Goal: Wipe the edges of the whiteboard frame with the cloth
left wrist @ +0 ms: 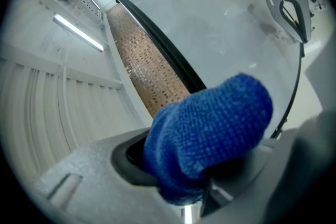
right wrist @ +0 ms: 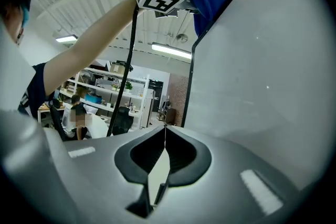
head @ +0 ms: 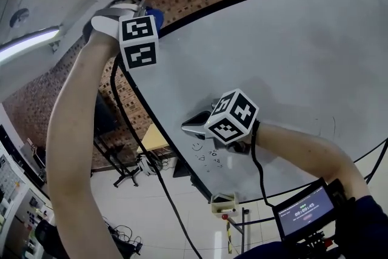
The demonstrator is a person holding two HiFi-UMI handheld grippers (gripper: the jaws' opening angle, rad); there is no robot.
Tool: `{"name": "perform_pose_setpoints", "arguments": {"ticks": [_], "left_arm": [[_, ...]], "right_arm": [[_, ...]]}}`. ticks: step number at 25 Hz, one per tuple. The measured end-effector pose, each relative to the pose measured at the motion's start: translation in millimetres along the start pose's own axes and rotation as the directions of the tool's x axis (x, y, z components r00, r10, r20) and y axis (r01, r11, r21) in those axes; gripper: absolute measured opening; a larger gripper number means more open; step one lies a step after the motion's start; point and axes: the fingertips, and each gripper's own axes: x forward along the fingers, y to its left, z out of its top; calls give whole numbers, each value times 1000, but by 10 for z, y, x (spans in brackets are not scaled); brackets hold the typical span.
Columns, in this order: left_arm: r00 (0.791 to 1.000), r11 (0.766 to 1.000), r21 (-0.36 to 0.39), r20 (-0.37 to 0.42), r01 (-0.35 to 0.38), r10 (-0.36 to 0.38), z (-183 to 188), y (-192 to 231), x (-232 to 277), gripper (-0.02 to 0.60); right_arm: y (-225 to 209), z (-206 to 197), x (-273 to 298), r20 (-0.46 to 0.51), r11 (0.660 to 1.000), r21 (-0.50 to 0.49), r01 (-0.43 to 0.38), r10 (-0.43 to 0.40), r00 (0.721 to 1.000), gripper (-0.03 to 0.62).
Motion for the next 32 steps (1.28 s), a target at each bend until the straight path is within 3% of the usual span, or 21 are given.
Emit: {"name": "perform_pose_setpoints", "arguments": {"ticks": [9,17,22,24,27,32], "left_arm": [[999,1000,0,44,-19,19,684,449,-38,202],[997,996,-81,70,-24,30,1055,757,-78,201],[994,988,-133,76,-74,84,1463,1020,-234,203],[987,967,-241,112,-83,112,1685,1258,-371,206],[968,892,-446,184,-69,167,1937,1620,-596,209],[937,801,-597,252,-47,243,2366,1535,-826,209]], "right_arm": [[-78,-151,-763,-7,999,18,40,-40,999,11],[-299,-319,-1446,-21,990,65,127,-126,992,11],[-261,-395,-1969,-4,986,73,150,-150,989,12],[-233,-368,-2273,2,984,79,159,-160,987,11],[-221,-264,-2670,5,981,86,173,-175,985,11],[-213,-536,-2869,5,977,107,182,-184,983,11]]}}
